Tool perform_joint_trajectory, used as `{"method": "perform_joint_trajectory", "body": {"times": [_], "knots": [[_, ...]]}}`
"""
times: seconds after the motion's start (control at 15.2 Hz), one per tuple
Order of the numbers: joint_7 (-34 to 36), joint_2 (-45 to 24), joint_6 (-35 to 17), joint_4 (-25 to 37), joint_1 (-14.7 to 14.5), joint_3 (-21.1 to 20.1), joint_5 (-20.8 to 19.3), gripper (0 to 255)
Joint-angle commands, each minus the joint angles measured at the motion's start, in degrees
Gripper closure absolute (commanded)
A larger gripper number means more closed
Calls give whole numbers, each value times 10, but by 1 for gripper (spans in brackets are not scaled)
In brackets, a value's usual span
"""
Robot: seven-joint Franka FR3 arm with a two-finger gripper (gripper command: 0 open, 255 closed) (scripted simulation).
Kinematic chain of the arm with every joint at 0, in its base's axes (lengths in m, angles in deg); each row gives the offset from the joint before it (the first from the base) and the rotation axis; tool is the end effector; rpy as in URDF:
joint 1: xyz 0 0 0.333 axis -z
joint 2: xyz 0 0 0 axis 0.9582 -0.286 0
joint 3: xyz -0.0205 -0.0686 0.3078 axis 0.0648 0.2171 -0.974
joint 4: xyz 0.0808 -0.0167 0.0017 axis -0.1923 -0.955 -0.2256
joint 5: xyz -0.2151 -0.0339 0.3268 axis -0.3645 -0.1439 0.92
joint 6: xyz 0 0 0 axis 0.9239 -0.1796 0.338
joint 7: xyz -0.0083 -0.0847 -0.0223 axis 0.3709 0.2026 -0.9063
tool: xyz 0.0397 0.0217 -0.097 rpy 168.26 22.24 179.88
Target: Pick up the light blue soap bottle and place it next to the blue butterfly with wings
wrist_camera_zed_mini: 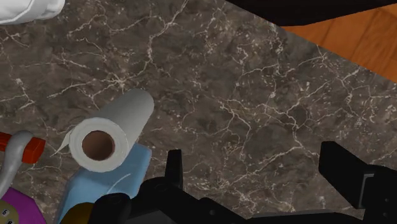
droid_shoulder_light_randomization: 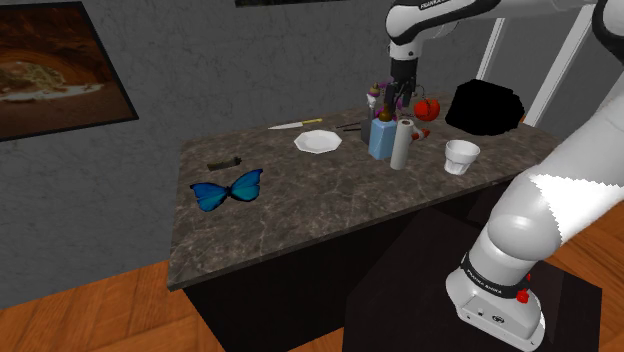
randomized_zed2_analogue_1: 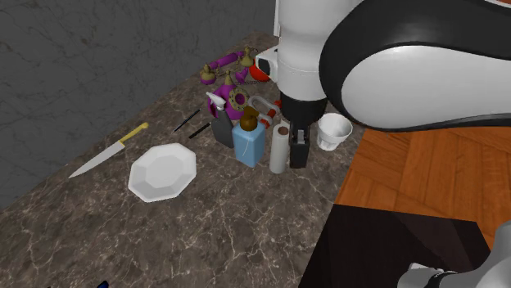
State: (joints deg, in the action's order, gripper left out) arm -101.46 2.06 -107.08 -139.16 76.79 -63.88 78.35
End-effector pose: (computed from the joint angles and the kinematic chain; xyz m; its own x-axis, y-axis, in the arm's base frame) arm 0.4244 -0.2165 0.5135 0.9981 0.0023 -0.0612 0.0023 -1.0000 -0.0010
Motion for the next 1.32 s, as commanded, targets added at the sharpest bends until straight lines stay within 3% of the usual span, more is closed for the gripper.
{"method": "perform_joint_trajectory", "body": {"times": [0.0, 0.46, 0.92, 1.25], "knots": [[-29, -47, -18, 35, 2, 19, 13, 0], [-123, -198, -44, 167, 27, 60, 82, 0], [-202, -359, -26, 343, 88, 66, 168, 0], [-205, -365, -61, 313, 88, 63, 172, 0]]}}
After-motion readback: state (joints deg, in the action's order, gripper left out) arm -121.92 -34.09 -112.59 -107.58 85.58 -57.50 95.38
